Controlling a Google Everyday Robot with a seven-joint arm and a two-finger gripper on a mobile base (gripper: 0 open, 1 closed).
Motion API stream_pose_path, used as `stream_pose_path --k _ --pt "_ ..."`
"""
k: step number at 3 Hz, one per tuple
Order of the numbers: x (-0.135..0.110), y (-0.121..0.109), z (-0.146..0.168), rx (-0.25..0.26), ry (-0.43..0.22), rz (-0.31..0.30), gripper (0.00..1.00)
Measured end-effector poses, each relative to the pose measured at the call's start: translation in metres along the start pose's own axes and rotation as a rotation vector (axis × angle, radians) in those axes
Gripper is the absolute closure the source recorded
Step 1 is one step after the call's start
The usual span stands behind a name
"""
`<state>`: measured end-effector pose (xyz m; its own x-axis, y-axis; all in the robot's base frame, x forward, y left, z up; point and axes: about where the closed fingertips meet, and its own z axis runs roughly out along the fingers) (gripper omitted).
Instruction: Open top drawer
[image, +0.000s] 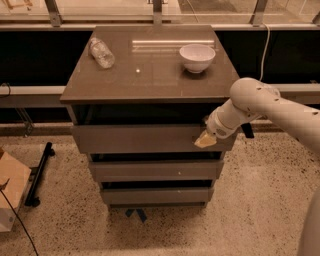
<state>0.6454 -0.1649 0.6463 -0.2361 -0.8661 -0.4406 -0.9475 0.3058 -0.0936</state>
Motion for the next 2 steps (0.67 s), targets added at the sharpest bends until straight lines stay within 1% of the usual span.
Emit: stream_pose_path --k 1,2 --pt "-0.0021 -0.0004 -0.0042 0.0 0.0 0.0 0.86" --pt "-0.0035 -0.0007 -0.0071 0.0 0.0 0.0 0.98"
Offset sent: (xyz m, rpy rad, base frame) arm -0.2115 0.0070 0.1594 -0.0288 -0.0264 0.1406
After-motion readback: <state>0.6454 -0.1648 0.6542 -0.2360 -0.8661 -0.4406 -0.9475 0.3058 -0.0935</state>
